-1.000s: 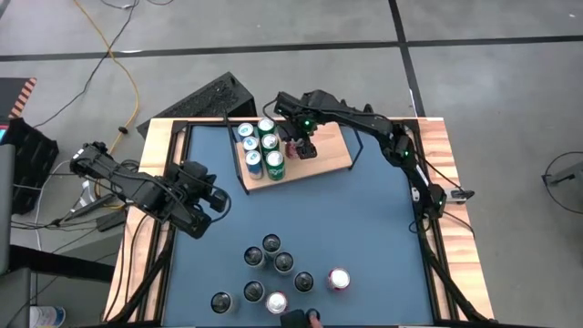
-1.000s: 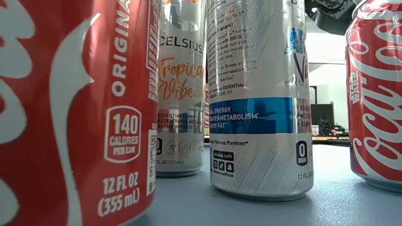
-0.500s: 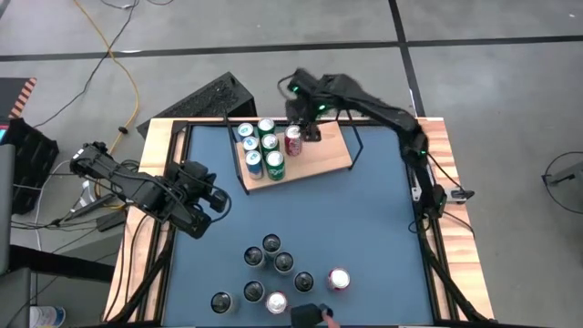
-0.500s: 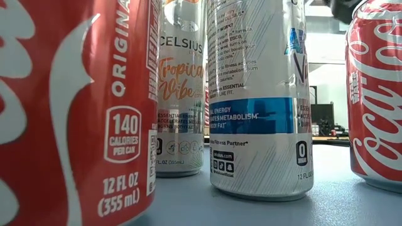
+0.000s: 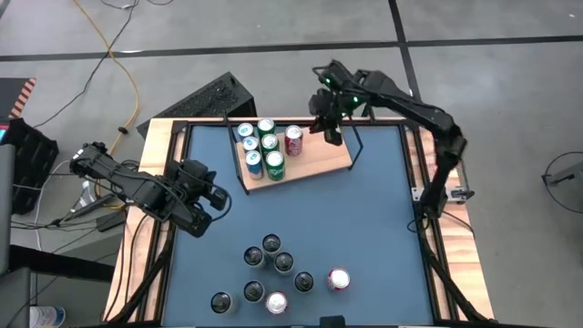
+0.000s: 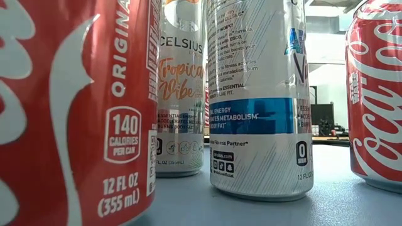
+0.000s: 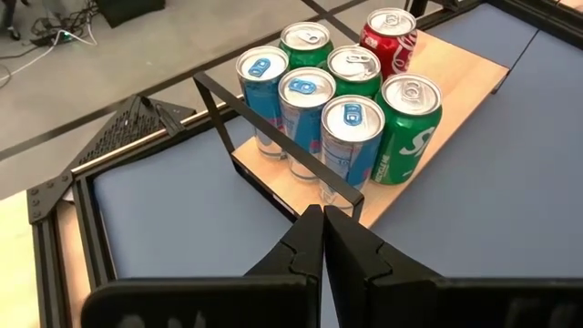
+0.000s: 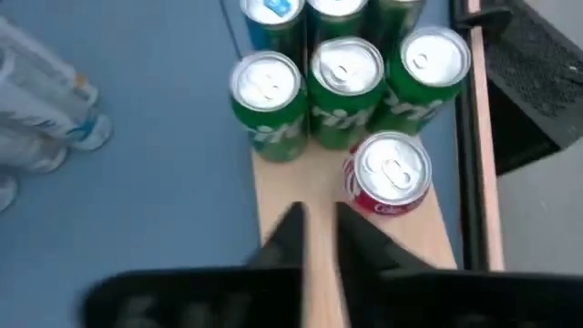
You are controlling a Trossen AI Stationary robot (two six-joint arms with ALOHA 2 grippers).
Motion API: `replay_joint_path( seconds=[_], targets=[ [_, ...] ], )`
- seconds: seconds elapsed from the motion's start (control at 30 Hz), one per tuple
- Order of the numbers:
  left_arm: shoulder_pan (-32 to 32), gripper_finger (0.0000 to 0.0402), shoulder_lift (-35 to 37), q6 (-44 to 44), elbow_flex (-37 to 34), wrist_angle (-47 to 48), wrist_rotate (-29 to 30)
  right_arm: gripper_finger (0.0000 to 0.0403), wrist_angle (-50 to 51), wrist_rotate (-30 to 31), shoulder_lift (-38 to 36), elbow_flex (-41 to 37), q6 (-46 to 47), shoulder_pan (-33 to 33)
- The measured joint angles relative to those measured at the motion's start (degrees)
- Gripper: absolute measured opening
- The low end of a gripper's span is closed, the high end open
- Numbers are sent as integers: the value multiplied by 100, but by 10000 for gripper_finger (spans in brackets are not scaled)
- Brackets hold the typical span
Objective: Place canned beverage on shelf
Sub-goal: Put the top right red soda can on the shelf
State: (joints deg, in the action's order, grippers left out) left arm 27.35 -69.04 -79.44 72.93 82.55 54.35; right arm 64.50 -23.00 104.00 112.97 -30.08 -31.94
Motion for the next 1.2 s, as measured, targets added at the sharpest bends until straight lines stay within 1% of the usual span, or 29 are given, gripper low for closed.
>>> replay_joint_path(
  seconds=[0.03,0.07,0.13,0.2,0.3,0.37,0.5,0.7,0.87,0.97,1.2],
  targets=[
    [2,0,0,-13,0,-1,-1,20,-447,-37,-196,-524,92,-58],
    [2,0,0,-15,0,0,1,16,-989,41,-381,-1066,281,-95],
    [2,0,0,-18,0,-1,1,17,-2068,388,-683,-2003,687,-106],
    [2,0,0,-22,0,-5,3,12,-2813,620,-877,-2777,924,-34],
    [-22,0,0,-25,0,-8,33,2,-3739,800,-976,-3563,1190,103],
    [-73,0,0,-24,0,-12,45,2,-3975,826,-978,-3817,1330,130],
    [-198,0,0,-19,0,-66,43,0,-4155,1015,-768,-3912,1332,114],
    [-325,0,0,269,2,-481,1,0,-4438,1016,-259,-3914,1383,79],
    [-332,0,-46,378,2,-626,-20,0,-4600,1032,-7,-3914,1432,74],
    [-332,0,-74,364,2,-630,-77,0,-4669,946,43,-3914,1508,76],
    [-332,0,-74,409,2,-645,-112,0,-4999,964,40,-3914,1643,76]
  ],
)
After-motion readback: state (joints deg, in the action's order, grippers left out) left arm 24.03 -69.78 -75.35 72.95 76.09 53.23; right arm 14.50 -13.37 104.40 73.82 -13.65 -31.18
